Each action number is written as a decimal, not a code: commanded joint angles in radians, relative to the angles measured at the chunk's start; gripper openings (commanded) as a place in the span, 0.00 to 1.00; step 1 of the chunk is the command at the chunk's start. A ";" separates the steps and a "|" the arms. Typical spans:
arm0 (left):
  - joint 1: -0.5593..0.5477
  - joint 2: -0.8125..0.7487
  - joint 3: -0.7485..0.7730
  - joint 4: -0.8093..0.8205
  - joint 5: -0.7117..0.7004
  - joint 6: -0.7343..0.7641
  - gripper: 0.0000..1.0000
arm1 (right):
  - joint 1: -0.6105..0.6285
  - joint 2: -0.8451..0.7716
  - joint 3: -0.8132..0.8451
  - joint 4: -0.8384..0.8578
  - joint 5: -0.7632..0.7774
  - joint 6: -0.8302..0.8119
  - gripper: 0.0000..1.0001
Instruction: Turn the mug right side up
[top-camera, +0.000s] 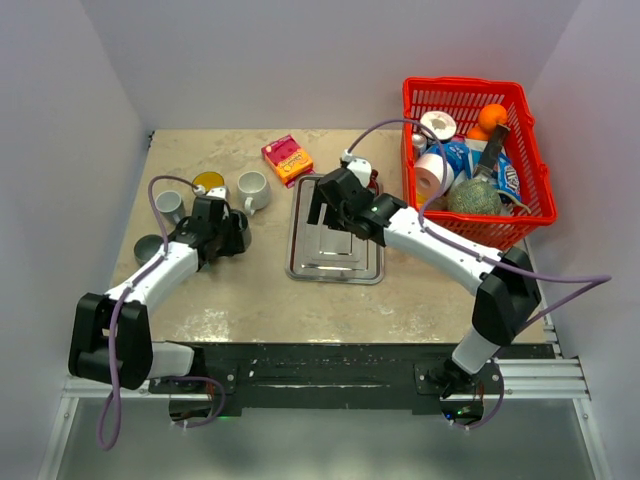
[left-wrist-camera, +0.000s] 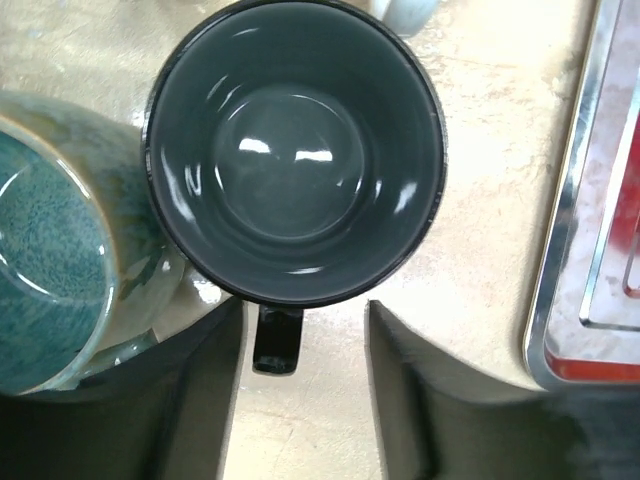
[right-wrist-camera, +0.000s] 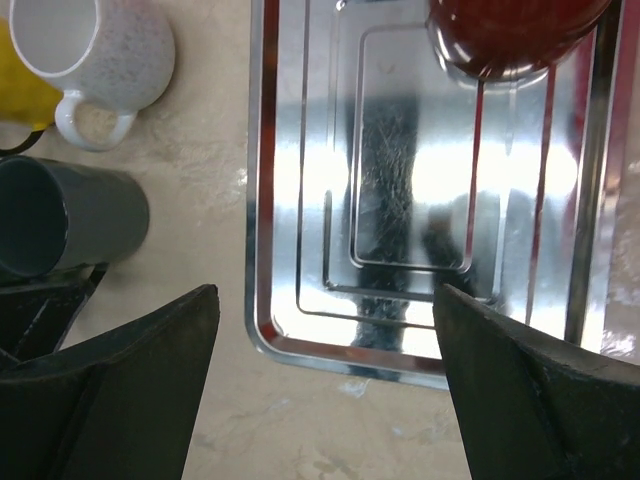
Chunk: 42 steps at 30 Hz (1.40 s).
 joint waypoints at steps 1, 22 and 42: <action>-0.014 -0.027 0.014 0.037 0.001 0.004 0.65 | -0.039 0.017 0.070 -0.008 0.070 -0.179 0.91; -0.014 -0.276 0.152 -0.100 0.125 -0.057 0.99 | -0.237 0.387 0.407 0.061 0.262 -0.434 0.89; -0.014 -0.230 0.135 -0.103 0.148 -0.068 0.99 | -0.275 0.636 0.633 -0.015 0.173 -0.331 0.78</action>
